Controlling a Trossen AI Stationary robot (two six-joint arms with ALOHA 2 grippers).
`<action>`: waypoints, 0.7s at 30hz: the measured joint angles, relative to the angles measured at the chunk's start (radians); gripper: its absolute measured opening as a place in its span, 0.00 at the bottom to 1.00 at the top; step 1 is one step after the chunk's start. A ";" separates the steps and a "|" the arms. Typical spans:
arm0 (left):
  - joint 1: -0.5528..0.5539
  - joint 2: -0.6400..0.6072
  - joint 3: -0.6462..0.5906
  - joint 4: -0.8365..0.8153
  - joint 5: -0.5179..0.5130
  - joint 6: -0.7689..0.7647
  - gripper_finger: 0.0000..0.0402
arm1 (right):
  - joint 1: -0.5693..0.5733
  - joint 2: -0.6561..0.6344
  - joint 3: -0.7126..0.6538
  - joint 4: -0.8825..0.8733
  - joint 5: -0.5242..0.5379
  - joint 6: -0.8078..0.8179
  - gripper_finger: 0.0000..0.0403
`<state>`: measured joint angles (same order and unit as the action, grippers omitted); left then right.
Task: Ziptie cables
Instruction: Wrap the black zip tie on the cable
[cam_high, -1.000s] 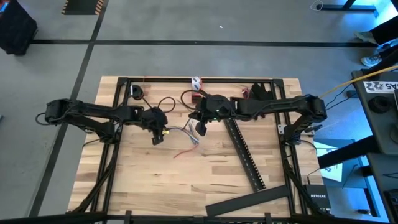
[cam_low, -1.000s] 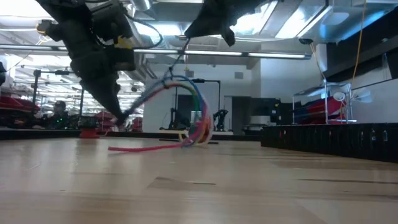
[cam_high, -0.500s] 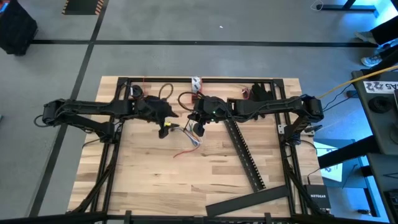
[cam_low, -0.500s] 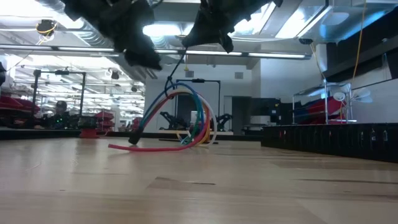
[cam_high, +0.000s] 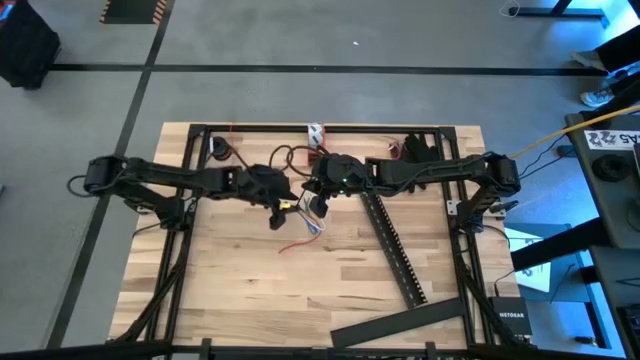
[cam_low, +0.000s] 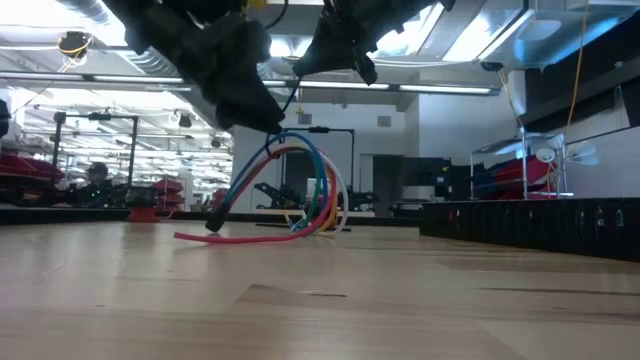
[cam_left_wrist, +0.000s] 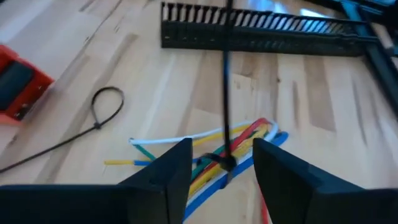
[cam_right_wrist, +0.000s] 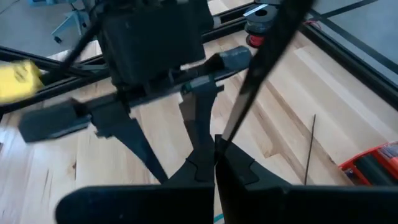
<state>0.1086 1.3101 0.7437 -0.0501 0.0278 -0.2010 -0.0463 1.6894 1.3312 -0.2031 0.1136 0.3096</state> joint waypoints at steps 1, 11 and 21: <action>-0.003 0.006 0.000 0.000 -0.016 -0.003 0.38 | 0.000 0.000 0.000 0.000 0.000 0.000 0.00; -0.018 0.053 0.000 0.003 -0.054 -0.006 0.03 | 0.001 0.000 0.001 -0.005 0.053 -0.026 0.00; -0.070 0.108 -0.014 0.022 -0.085 -0.053 0.03 | 0.002 -0.016 0.129 -0.102 0.077 -0.155 0.00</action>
<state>0.0388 1.4184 0.7300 -0.0281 -0.0574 -0.2538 -0.0444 1.6733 1.4600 -0.3051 0.1910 0.1541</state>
